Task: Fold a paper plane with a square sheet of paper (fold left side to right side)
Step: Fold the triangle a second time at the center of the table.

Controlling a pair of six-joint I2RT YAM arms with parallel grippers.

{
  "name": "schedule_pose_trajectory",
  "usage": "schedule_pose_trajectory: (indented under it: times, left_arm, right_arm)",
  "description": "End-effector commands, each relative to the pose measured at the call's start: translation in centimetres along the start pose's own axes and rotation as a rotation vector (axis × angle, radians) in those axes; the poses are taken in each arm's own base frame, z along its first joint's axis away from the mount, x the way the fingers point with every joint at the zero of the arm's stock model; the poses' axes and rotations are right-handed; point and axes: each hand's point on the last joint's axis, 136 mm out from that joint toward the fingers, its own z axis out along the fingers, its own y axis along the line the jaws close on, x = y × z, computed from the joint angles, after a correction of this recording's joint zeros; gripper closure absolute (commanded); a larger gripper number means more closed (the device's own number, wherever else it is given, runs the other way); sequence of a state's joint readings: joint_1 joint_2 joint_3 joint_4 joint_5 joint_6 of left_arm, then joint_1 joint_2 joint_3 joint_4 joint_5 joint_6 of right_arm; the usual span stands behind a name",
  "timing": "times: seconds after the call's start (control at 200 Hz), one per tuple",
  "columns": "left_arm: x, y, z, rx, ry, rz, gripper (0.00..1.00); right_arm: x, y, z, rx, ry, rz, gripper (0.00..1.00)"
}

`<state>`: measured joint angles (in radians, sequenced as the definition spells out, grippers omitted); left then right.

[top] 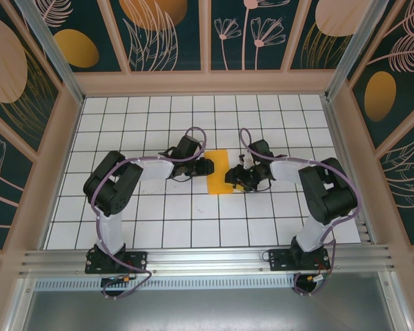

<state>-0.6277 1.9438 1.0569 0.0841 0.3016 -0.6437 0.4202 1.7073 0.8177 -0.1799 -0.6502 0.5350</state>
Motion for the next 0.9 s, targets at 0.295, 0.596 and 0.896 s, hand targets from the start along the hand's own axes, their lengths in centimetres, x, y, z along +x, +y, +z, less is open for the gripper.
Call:
schedule_pose_trajectory:
  times: [0.295, 0.596, 0.896]
  left_arm:
    - [1.0, 1.0, 0.3, -0.043, 0.027, 0.017, 0.62]
    - [0.7, 0.4, -0.1, -0.024, 0.015, 0.027, 0.62]
    - [0.0, -0.7, -1.1, 0.011, -0.021, 0.045, 0.58]
  right_arm:
    - [-1.7, 2.0, -0.9, -0.099, -0.03, 0.001, 0.51]
    - [-3.4, 2.6, 0.0, -0.152, -0.018, 0.005, 0.51]
    - [-4.1, 2.0, 0.5, -0.155, -0.01, 0.038, 0.51]
